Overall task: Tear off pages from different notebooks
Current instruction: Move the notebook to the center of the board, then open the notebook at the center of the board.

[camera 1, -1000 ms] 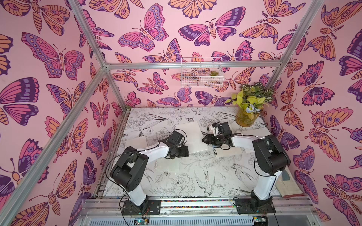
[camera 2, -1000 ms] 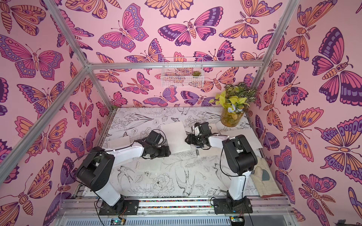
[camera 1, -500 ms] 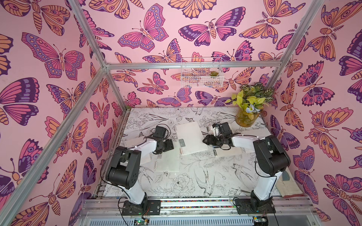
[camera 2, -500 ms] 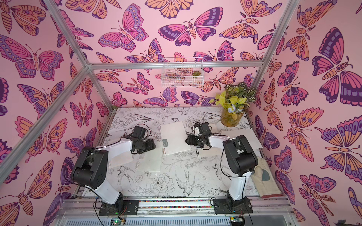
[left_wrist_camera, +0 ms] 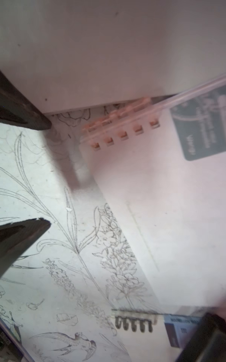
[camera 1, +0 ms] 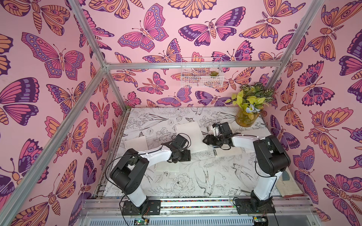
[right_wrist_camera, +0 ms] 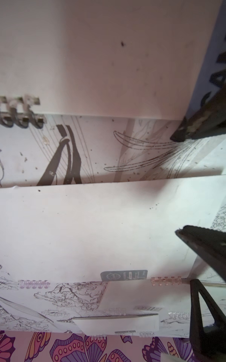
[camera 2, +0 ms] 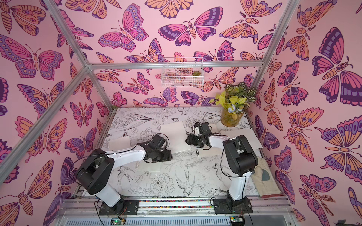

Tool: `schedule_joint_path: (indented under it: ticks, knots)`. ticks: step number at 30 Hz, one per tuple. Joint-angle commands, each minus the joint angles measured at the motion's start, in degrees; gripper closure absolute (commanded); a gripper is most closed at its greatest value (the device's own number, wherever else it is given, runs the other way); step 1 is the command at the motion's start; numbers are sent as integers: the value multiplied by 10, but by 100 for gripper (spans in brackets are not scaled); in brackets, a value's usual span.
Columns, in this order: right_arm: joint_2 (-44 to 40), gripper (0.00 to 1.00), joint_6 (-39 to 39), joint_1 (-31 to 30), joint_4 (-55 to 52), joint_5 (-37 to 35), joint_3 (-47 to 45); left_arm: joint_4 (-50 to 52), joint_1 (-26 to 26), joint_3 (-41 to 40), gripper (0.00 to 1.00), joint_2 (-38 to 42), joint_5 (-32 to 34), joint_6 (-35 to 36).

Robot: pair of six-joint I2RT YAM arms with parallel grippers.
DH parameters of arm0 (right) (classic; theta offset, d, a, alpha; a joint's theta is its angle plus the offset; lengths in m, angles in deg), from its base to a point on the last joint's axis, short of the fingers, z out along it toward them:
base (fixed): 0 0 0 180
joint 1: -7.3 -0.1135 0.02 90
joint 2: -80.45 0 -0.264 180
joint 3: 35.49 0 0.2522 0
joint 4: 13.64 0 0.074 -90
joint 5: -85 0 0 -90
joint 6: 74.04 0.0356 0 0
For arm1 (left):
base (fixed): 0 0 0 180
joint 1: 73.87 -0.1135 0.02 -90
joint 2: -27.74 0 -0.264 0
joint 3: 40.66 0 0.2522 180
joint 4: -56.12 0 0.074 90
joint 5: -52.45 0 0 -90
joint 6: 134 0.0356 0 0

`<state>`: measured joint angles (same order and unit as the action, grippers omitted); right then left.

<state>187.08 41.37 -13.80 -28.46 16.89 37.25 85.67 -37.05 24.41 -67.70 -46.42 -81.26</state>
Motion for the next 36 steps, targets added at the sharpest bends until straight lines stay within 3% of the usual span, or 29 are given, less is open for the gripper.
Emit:
schedule_joint_path:
  ticks: [1, 9, 13, 21, 25, 28, 36]
  knots:
    - [-22, 26, -12, -4, -24, -11, -2, 12, -22, -37, 26, -22, 10, -19]
    - [-27, 26, -12, -4, -33, -15, -1, 15, -165, -48, 27, -57, 2, 48]
    - [-10, 26, -12, -4, -36, -14, 11, 14, -201, -18, 26, -60, -8, 68]
    - [48, 30, -31, -27, -57, -17, 76, -59, -180, 48, 17, -49, -96, 52]
    - [63, 40, -30, -41, -53, -14, 87, -91, -169, 94, 14, -92, -125, 50]
    - [55, 54, -20, -46, -30, -9, 76, -92, -165, 131, 15, -139, -149, 40]
    - [6, 60, -29, -70, -29, -20, 63, -88, -145, 167, 17, -164, -177, 19]
